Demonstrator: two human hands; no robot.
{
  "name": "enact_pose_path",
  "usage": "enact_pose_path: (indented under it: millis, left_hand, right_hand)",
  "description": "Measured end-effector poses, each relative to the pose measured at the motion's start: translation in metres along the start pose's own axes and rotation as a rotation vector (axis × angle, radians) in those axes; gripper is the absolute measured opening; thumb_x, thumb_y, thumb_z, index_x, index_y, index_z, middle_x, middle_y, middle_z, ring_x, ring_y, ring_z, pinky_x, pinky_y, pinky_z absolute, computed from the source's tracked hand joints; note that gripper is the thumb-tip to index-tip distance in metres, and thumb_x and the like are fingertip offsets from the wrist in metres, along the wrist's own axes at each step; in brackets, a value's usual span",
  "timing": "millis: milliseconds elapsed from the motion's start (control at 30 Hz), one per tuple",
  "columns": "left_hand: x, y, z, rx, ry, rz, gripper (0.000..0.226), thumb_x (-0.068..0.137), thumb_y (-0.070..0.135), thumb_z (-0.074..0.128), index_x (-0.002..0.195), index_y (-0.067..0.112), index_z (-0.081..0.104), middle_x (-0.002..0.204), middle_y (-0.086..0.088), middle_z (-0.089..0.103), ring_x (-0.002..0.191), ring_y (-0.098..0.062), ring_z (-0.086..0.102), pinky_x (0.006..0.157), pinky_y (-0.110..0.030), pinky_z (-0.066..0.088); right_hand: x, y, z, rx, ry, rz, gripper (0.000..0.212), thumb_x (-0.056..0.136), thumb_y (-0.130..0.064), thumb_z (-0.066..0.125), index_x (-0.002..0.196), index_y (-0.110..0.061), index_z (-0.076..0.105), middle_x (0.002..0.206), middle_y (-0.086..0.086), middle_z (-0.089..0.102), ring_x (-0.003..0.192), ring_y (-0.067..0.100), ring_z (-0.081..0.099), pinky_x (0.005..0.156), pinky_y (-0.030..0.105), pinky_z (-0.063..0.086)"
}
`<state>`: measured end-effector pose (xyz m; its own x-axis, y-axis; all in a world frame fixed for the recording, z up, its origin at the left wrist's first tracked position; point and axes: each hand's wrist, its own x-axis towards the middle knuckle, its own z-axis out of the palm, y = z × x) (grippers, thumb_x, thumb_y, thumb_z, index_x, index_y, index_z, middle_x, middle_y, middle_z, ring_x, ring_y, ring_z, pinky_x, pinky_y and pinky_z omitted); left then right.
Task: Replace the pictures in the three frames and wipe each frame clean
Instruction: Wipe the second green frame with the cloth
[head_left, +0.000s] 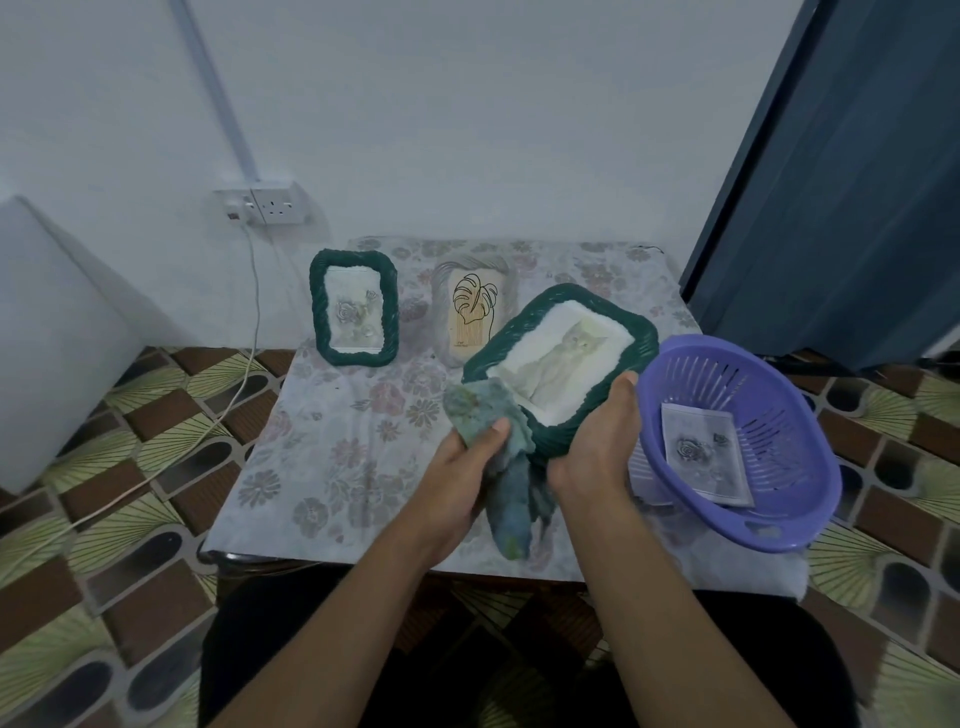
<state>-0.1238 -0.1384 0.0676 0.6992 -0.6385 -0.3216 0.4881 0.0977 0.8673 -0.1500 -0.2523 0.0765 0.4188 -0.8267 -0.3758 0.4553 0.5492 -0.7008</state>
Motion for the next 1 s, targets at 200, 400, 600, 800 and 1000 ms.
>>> enact_pose_path:
  millis: [200,400,600,800,1000]
  left_hand:
    - [0.001,-0.001,0.008,0.115,0.149,0.213,0.018,0.09,0.02,0.068,0.101,0.005,0.068,0.093,-0.01,0.075,0.09,-0.026,0.072,0.073,-0.033,0.059]
    - [0.007,0.007,0.01,0.168,0.196,0.281,0.015,0.092,0.019,0.066,0.09,0.005,0.071,0.088,-0.01,0.076,0.082,-0.021,0.073,0.068,-0.029,0.058]
    - [0.009,0.003,0.004,0.103,-0.048,0.194,0.04,0.079,0.013,0.074,0.114,-0.004,0.062,0.109,-0.017,0.072,0.103,-0.029,0.069,0.088,-0.04,0.057]
    - [0.01,-0.009,0.014,0.23,0.212,0.266,0.027,0.093,0.031,0.067,0.093,0.004,0.071,0.09,-0.013,0.075,0.087,-0.031,0.073,0.08,-0.051,0.059]
    - [0.013,-0.007,0.013,0.327,0.45,0.247,0.066,0.091,0.06,0.053,0.066,0.0,0.06,0.064,-0.017,0.066,0.062,-0.033,0.065,0.059,-0.044,0.055]
  right_hand:
    - [-0.008,-0.001,0.001,0.043,-0.069,0.054,0.04,0.106,-0.042,0.038,0.124,-0.019,0.064,0.11,0.006,0.075,0.096,0.025,0.073,0.071,0.037,0.061]
    - [-0.011,0.005,0.003,0.026,-0.07,0.008,0.039,0.106,-0.042,0.039,0.127,-0.018,0.062,0.117,0.008,0.072,0.104,0.027,0.071,0.088,0.046,0.058]
    - [-0.003,-0.006,-0.002,0.018,-0.052,-0.015,0.031,0.106,-0.04,0.041,0.113,-0.022,0.066,0.099,0.0,0.077,0.09,0.02,0.074,0.069,0.036,0.06]
    - [-0.001,-0.004,-0.003,-0.007,-0.087,-0.028,0.032,0.106,-0.042,0.041,0.111,-0.024,0.067,0.109,0.004,0.075,0.101,0.025,0.072,0.091,0.051,0.057]
    - [-0.008,-0.001,-0.001,-0.127,-0.126,-0.121,0.026,0.106,-0.04,0.041,0.103,-0.034,0.066,0.108,-0.009,0.073,0.104,0.012,0.07,0.098,0.045,0.055]
